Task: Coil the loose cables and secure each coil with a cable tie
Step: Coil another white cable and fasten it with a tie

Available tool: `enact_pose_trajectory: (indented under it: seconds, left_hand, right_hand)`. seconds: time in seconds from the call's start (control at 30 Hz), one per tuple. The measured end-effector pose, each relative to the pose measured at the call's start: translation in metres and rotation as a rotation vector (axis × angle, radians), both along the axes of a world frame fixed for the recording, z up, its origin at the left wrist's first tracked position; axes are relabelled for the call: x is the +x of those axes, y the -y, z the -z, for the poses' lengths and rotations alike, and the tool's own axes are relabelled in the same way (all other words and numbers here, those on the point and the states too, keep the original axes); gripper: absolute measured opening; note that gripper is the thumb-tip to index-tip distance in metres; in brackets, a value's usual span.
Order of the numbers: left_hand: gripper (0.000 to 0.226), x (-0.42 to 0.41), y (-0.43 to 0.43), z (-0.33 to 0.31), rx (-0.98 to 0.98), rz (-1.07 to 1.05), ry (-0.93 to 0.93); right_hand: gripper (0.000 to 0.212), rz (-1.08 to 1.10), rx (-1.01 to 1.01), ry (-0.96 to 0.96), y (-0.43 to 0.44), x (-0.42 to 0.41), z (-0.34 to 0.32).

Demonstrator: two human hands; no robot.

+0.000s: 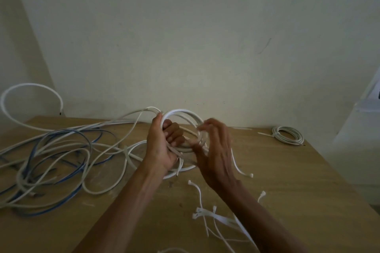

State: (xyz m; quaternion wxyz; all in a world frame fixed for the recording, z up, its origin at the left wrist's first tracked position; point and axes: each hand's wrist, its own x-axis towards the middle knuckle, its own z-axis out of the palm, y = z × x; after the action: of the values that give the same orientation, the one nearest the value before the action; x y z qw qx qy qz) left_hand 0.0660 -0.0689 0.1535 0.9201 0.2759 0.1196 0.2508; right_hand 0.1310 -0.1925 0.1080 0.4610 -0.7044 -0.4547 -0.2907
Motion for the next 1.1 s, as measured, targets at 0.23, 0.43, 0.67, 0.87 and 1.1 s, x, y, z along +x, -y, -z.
enact_pose_trajectory:
  seconds: [0.23,0.43,0.67,0.87,1.1]
  left_hand:
    - [0.05,-0.001,0.004,0.005,0.307,0.187,0.009]
    - [0.052,-0.001,0.007,0.004,0.326,0.281,-0.05]
    - [0.057,-0.002,-0.006,0.004,0.312,0.013,-0.197]
    - [0.057,-0.007,-0.024,-0.009,0.221,-0.148,-0.169]
    - [0.055,-0.014,-0.048,-0.012,0.242,-0.264,-0.136]
  right_hand:
    - [0.052,-0.272,0.184,-0.601,0.007,0.019,-0.015]
    - [0.034,0.008,0.142,-0.212,0.011,0.037,-0.009]
    - [0.049,-0.1,-0.129,-0.339,0.028,0.042,-0.027]
    - [0.077,0.025,-0.813,-0.445,0.052,0.059,-0.035]
    - [0.009,-0.421,-0.464,-0.64,0.042,0.055,-0.029]
